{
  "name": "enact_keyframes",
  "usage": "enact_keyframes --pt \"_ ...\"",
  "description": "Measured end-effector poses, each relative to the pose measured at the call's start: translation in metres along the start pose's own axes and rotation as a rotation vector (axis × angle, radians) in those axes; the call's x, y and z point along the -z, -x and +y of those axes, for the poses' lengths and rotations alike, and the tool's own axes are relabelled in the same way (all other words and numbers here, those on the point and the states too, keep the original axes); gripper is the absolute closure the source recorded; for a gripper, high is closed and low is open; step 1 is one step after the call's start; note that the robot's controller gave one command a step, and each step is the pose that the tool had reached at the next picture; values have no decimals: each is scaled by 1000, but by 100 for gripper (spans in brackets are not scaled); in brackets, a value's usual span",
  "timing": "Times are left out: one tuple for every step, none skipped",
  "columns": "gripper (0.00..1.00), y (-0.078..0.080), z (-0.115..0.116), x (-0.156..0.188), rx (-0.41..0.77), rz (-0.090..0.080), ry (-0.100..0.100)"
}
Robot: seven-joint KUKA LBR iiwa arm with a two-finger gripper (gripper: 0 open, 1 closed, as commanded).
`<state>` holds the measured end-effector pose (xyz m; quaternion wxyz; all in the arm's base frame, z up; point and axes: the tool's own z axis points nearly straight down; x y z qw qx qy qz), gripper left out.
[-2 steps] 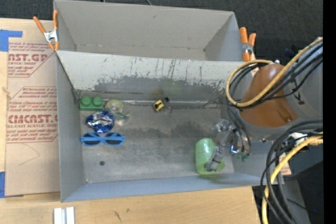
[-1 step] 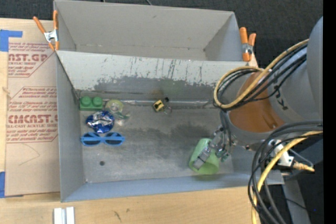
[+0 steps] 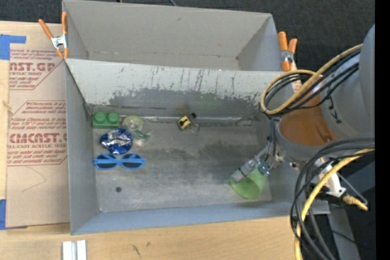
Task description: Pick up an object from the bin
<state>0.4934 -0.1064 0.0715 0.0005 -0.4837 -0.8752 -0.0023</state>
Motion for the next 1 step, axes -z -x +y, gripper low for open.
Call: enact_keyframes --pt "100 0 1 1 2 -1 1"
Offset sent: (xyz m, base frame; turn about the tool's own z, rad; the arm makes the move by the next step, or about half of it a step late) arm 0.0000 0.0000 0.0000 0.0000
